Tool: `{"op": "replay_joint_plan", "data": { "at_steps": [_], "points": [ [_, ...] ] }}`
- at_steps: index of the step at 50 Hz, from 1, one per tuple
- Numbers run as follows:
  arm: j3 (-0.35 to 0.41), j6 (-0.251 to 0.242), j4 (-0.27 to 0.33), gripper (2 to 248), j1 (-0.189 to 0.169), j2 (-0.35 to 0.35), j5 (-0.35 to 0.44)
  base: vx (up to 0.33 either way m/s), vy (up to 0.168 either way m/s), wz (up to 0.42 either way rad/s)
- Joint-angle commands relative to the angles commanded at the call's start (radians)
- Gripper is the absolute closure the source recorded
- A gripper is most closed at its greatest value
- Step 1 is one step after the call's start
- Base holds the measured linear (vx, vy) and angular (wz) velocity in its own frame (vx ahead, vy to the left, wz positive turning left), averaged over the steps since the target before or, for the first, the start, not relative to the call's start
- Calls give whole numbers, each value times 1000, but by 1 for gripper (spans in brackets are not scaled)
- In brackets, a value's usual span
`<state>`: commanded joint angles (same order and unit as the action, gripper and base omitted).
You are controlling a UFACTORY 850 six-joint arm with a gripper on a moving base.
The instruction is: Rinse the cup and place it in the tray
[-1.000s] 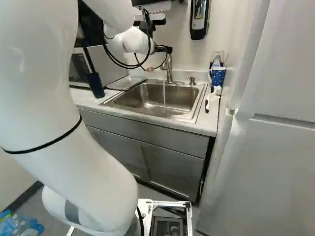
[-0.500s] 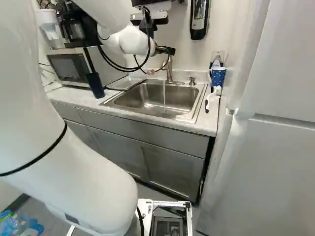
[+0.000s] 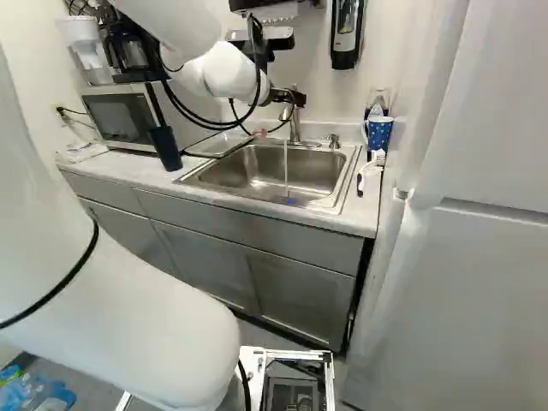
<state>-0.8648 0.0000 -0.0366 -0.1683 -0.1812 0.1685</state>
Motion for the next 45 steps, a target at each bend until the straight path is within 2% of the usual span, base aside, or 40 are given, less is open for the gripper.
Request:
{"op": "replay_joint_plan", "data": {
  "at_steps": [39,45],
  "points": [
    [15,0,4,3,-2,-16,-398,0,0,0],
    [15,0,4,3,-2,-16,-404,0,0,0]
  ]
}}
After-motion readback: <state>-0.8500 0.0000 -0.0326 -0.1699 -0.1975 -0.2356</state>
